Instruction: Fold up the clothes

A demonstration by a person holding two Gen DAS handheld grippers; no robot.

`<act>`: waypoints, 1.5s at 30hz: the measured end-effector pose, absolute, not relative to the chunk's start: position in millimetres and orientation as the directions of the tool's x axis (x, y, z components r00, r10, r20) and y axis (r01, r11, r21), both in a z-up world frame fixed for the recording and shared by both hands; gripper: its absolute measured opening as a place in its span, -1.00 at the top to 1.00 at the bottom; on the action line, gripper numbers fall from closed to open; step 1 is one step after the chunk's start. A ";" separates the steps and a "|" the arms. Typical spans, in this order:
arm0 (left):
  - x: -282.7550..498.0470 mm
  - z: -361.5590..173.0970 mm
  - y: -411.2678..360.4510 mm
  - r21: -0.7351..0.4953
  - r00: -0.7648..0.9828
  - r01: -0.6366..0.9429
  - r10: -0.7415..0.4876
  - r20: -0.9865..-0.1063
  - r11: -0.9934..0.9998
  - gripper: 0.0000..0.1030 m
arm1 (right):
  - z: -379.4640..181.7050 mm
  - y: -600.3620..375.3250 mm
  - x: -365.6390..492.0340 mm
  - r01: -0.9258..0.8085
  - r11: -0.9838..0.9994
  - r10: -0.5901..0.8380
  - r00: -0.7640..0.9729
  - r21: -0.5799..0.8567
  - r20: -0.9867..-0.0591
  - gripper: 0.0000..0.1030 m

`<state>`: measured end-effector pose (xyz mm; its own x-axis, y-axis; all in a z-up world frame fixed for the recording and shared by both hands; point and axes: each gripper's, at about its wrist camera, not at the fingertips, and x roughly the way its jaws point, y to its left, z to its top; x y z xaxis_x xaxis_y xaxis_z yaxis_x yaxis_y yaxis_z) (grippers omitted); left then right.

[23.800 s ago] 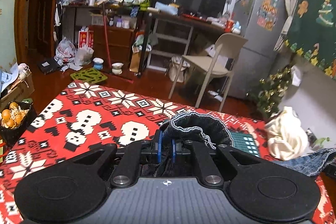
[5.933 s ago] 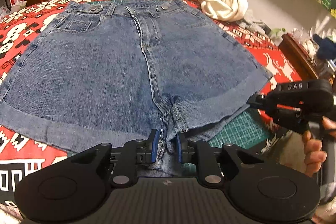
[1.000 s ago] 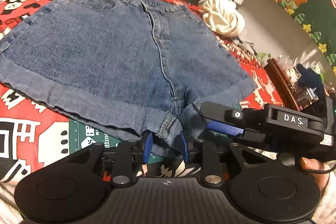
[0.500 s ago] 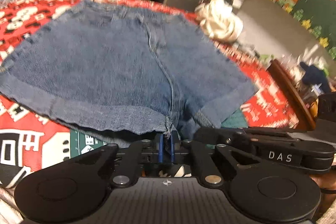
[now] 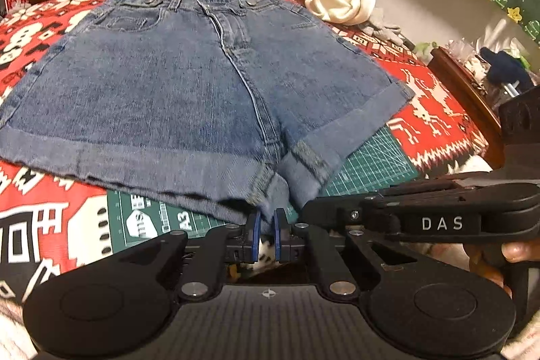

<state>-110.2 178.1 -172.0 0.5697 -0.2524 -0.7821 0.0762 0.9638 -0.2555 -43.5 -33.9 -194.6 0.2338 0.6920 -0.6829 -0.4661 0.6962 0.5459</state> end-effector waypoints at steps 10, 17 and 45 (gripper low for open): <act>-111.8 -142.2 224.2 -0.353 0.671 -0.051 -0.230 -0.705 0.934 0.86 | -159.1 -48.2 -32.4 -0.471 0.651 0.750 0.277 0.596 -0.600 0.80; -77.2 -171.1 242.1 -0.265 0.612 -0.154 -0.119 -0.782 0.952 0.87 | -166.1 -25.4 -14.6 -0.497 0.651 0.747 0.290 0.573 -0.598 0.80; -89.9 -163.5 406.1 -0.280 0.638 -0.510 0.139 -0.758 0.813 0.93 | -170.8 -22.6 5.8 -0.478 0.685 0.715 0.295 0.550 -0.635 0.74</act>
